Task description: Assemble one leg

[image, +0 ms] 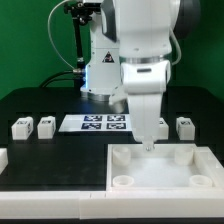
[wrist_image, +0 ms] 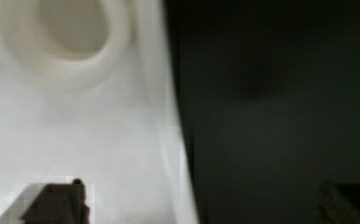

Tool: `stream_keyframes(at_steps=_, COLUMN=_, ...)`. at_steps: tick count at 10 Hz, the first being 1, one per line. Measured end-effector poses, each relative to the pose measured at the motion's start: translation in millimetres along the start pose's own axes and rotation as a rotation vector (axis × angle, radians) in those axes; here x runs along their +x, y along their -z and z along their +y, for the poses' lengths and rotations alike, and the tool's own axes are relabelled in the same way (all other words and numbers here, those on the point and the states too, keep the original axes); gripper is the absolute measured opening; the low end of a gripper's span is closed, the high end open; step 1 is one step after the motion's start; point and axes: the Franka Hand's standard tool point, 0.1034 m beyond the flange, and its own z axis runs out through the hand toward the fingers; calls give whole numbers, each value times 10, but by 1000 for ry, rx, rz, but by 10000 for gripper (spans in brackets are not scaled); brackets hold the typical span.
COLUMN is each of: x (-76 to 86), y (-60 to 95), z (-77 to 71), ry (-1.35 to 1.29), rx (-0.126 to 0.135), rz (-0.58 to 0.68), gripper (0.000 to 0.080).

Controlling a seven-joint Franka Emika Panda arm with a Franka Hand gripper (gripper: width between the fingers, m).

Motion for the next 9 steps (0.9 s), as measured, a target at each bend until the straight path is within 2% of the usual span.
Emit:
stream_keyframes(at_steps=2, x=148, y=184, z=-182, ry=-206, rx=-25, rz=-1, gripper=649)
stream_keyframes(at_steps=4, x=465, y=268, z=-338, ry=-538, rx=-47, rz=23, gripper=649)
stream_keyframes(at_steps=8, x=490, y=252, z=-359, ry=-920, rx=-21, rz=45, gripper=649)
stream_keyframes(at_steps=9, x=599, y=248, z=-439, ry=-1101, rx=-11, rz=47, gripper=649)
